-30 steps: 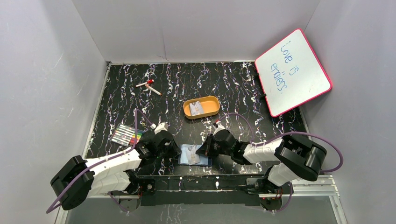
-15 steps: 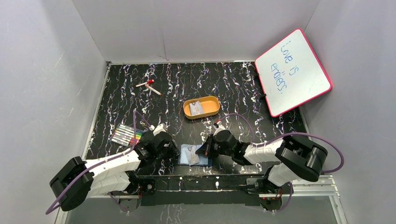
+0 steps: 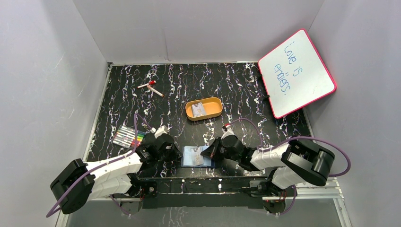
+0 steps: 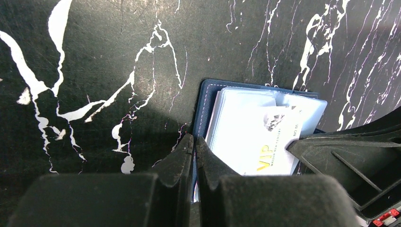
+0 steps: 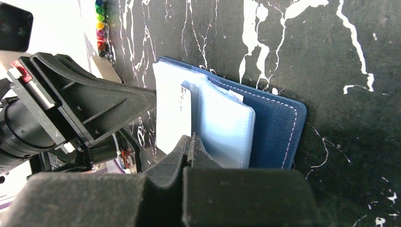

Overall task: Put the credit cards into the card holder
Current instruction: Insert the credit card into the card holder.

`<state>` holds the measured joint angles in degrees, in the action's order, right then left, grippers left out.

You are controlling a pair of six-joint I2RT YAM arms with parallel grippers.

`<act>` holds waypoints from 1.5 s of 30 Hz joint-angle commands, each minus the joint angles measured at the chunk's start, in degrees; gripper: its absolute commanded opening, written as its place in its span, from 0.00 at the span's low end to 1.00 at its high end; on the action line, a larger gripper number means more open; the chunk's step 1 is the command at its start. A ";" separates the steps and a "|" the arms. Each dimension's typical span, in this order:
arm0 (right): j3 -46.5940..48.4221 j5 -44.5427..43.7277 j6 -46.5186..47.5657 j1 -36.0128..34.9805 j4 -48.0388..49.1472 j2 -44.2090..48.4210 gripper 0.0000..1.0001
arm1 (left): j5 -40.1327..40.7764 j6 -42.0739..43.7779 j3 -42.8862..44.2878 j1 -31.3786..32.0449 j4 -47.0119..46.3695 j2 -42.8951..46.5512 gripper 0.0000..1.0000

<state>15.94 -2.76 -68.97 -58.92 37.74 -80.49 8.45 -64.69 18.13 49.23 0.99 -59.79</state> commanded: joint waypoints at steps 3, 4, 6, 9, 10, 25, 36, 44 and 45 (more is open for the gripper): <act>-1.87 -4.06 -2.11 -0.33 3.20 1.11 0.00 | -0.09 -1.12 -1.17 0.07 0.85 1.05 0.02; -2.00 -4.41 -2.18 -0.38 3.30 1.33 0.00 | -0.10 -1.16 -1.17 0.07 0.85 1.15 0.02; -2.14 -4.93 -2.23 -0.34 3.25 1.63 0.00 | -0.18 -1.35 -1.25 0.08 0.90 1.34 0.01; -2.22 -5.31 -2.22 -0.56 3.12 1.85 0.00 | -0.32 -1.66 -1.42 0.07 0.79 1.44 0.01; -2.24 -5.46 -2.29 -0.54 3.13 1.77 0.00 | -0.36 -1.71 -1.50 0.07 0.70 1.43 0.01; -1.16 -1.45 -1.41 -1.37 8.30 -3.24 0.00 | -1.15 -2.29 -1.60 0.14 -0.55 0.29 0.00; 0.76 1.68 -0.25 -1.67 9.90 -6.11 0.00 | -1.15 -2.75 -2.13 0.07 -0.60 0.82 0.00; 0.95 -2.15 -0.86 -2.16 6.52 -2.84 0.00 | -1.06 -4.24 -3.04 0.07 -0.70 1.65 0.00; 0.71 -2.80 -1.55 -2.30 6.67 -2.77 0.00 | -1.06 -4.56 -3.14 0.12 -0.70 1.61 0.00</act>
<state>15.55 -3.29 -70.50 -60.29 45.06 -84.36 7.84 -67.92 16.32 49.23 -0.78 -58.65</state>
